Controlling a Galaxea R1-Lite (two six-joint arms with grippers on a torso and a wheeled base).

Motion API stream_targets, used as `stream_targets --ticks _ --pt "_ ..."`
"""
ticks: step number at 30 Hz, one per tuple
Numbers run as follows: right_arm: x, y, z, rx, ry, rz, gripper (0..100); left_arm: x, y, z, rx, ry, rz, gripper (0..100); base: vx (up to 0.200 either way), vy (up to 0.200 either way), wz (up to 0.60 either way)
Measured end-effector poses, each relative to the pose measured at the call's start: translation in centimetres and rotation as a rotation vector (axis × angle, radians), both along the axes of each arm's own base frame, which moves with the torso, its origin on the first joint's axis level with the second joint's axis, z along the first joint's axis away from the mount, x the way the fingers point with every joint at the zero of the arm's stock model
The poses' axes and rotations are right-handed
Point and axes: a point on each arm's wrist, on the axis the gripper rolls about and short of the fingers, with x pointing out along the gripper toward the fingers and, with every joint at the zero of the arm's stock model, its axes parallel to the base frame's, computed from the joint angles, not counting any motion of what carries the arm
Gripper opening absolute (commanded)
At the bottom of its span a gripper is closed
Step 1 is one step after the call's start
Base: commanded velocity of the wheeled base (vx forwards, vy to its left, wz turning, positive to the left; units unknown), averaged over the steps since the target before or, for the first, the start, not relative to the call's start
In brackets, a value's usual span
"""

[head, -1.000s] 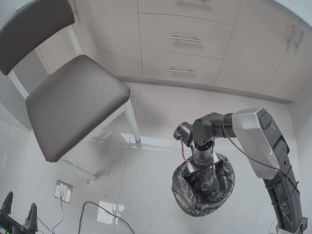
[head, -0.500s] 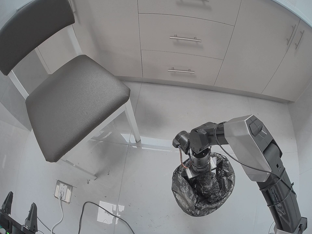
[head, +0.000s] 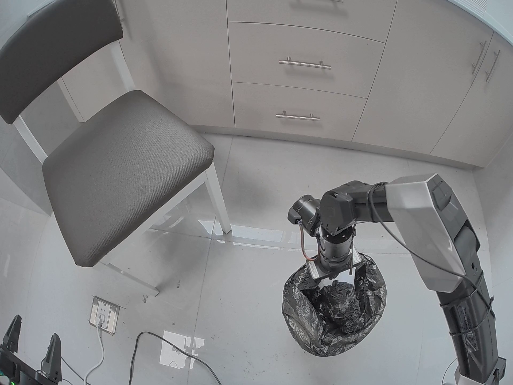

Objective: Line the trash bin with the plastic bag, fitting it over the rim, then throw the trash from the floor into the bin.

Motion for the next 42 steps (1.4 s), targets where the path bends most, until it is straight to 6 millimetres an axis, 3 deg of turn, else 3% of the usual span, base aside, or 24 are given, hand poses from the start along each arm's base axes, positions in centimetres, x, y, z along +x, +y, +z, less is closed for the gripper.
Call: stream_targets --ticks 5,13,25,35,42 --pt "0.3 -2.0 1.8 0.001 0.004 -0.059 0 0.0 0.0 0.0 0.000 0.000 0.000 100 0.000 0.000 0.00" --pt "0.8 -2.8 1.6 0.006 0.004 -0.101 0 0.0 0.0 0.0 0.000 0.000 0.000 100 0.000 0.000 0.00" --pt "1.0 -2.5 -1.3 -0.022 0.051 -0.101 0 0.0 0.0 0.0 0.000 0.000 0.000 100 0.000 0.000 0.00" --pt "1.6 -1.8 -5.8 -0.028 0.060 -0.093 0 0.0 0.0 0.0 0.000 0.001 0.000 100 0.000 0.000 0.00" --pt "2.1 -1.9 -7.7 -0.017 0.048 -0.103 0 0.0 0.0 0.0 -0.001 0.000 0.000 100 0.000 0.000 0.00"
